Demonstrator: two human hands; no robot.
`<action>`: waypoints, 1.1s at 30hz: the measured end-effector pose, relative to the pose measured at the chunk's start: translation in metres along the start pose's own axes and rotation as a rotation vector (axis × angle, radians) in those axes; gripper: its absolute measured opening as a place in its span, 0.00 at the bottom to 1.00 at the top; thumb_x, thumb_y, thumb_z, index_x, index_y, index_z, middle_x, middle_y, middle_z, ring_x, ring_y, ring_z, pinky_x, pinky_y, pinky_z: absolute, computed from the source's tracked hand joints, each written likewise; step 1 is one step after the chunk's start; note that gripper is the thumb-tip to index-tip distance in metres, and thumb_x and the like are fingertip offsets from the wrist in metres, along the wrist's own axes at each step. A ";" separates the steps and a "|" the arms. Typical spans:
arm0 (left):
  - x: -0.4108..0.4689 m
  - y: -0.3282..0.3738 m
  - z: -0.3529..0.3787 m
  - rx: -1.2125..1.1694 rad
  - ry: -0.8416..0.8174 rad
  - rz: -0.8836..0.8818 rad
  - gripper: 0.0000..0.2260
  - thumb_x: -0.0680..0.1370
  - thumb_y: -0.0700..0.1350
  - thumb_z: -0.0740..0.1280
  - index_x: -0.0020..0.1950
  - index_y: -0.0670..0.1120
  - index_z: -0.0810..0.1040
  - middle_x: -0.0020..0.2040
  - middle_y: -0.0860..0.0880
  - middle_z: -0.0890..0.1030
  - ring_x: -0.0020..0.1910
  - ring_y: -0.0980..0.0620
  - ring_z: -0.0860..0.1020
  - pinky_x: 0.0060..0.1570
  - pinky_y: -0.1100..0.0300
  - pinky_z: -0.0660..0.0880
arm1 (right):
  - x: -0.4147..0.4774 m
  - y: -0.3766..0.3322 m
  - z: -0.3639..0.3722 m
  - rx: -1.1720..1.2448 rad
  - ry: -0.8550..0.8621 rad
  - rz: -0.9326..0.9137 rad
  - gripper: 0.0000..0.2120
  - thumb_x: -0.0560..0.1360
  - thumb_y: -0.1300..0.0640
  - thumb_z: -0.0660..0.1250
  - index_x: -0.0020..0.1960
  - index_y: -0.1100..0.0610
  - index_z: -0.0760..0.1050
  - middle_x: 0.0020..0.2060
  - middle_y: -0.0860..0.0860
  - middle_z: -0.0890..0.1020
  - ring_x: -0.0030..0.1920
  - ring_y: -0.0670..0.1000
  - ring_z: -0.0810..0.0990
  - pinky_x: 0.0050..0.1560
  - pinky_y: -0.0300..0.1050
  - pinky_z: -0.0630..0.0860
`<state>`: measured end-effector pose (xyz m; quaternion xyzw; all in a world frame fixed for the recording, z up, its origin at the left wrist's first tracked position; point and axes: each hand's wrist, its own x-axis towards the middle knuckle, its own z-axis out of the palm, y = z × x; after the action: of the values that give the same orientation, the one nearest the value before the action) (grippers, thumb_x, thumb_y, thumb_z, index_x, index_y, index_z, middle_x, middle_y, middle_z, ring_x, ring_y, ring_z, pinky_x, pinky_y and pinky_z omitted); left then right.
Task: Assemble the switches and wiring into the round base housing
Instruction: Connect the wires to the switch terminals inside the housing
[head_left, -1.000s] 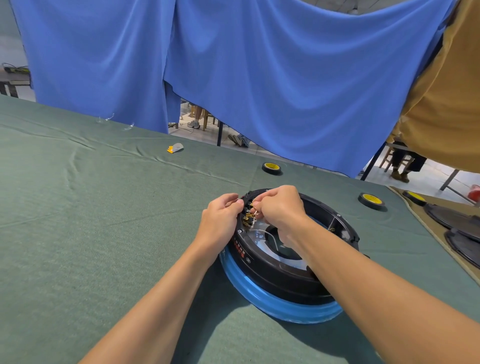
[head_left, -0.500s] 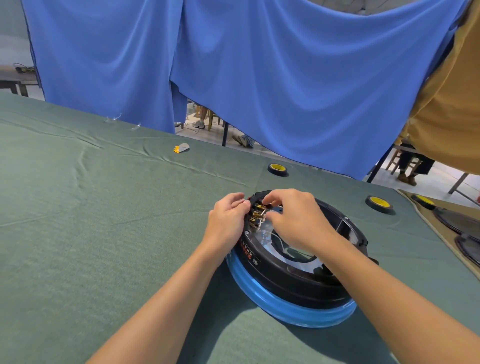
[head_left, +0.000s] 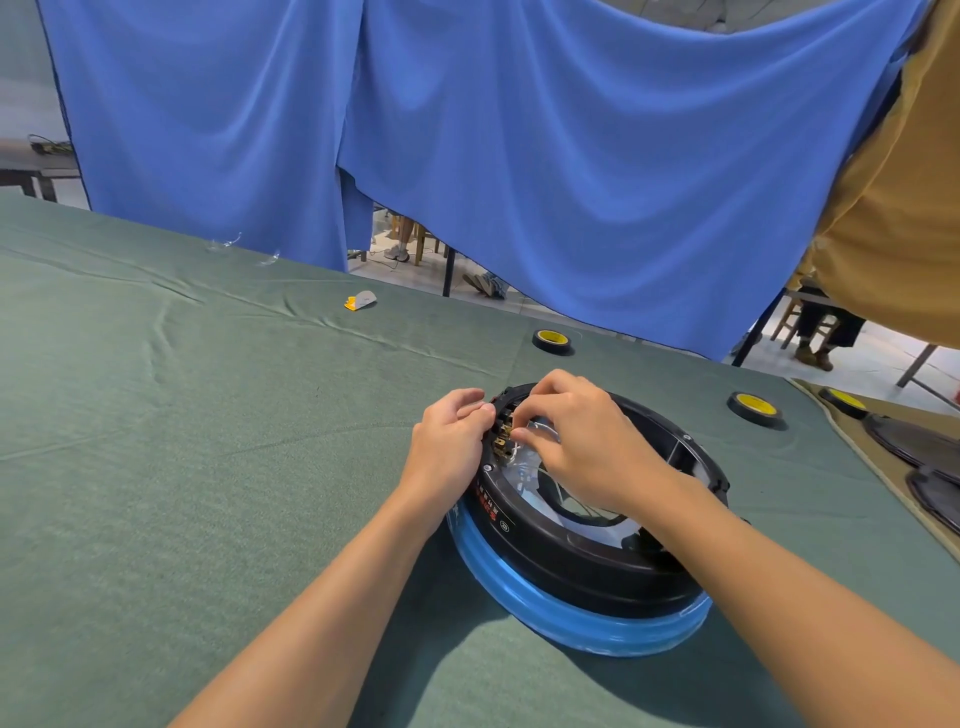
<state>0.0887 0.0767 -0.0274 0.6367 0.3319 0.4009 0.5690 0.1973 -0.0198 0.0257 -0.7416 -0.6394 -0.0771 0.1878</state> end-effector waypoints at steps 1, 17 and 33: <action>0.000 0.000 0.000 -0.002 -0.001 0.000 0.16 0.80 0.43 0.64 0.67 0.44 0.76 0.56 0.50 0.81 0.58 0.52 0.78 0.63 0.55 0.73 | 0.001 0.001 -0.001 -0.001 -0.019 -0.002 0.07 0.78 0.49 0.66 0.51 0.51 0.80 0.49 0.46 0.73 0.51 0.48 0.71 0.51 0.53 0.76; -0.002 0.003 0.000 0.002 -0.006 -0.011 0.16 0.80 0.42 0.64 0.67 0.43 0.76 0.59 0.46 0.81 0.59 0.50 0.79 0.64 0.50 0.74 | 0.004 0.002 0.011 0.015 -0.006 -0.010 0.05 0.78 0.54 0.66 0.47 0.55 0.78 0.47 0.47 0.71 0.47 0.49 0.73 0.48 0.43 0.73; -0.003 0.004 -0.001 0.018 -0.008 -0.019 0.15 0.80 0.43 0.64 0.67 0.44 0.76 0.59 0.47 0.82 0.59 0.51 0.79 0.65 0.49 0.73 | 0.008 -0.003 0.004 0.005 -0.042 0.006 0.07 0.78 0.54 0.66 0.48 0.58 0.79 0.51 0.49 0.73 0.48 0.50 0.75 0.50 0.46 0.76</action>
<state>0.0865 0.0737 -0.0242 0.6401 0.3395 0.3900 0.5683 0.1951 -0.0105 0.0250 -0.7444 -0.6413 -0.0593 0.1763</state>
